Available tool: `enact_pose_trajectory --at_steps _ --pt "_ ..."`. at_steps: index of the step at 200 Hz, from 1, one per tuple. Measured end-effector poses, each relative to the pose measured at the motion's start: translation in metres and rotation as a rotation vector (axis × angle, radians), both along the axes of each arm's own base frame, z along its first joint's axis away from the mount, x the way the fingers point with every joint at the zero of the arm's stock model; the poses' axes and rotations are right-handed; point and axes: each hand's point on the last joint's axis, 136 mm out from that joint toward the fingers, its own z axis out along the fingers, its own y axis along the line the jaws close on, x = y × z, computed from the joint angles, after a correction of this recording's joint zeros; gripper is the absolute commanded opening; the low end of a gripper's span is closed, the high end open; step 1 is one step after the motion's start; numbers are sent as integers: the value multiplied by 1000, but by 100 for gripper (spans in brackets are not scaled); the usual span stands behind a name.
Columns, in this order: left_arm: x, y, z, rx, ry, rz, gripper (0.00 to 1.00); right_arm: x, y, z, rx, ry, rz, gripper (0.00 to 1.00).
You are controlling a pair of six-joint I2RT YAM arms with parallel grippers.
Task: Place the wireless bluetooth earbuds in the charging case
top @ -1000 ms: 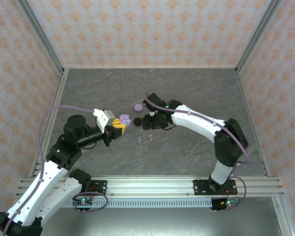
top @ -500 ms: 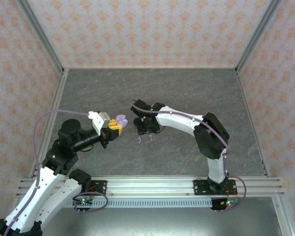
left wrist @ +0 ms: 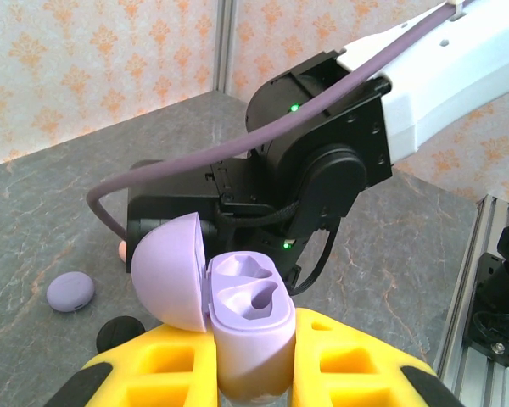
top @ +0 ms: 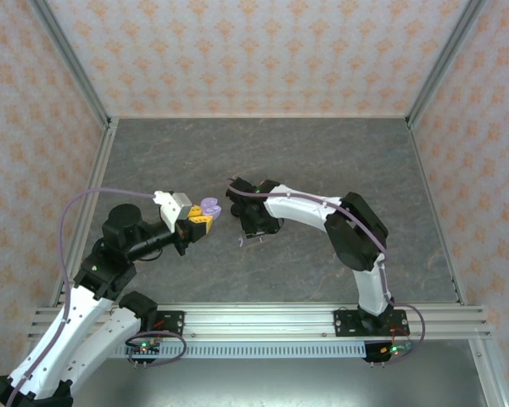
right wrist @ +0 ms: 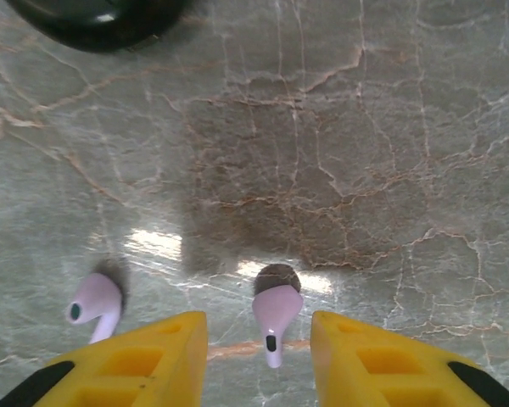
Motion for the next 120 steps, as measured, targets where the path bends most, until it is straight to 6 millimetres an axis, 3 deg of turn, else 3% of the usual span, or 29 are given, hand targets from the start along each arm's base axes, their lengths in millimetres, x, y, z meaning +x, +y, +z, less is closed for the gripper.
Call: enact_pose_trajectory --at_steps 120 --pt "1 0 -2 2 10 1 0 -3 -3 -18 -35 34 -1 24"
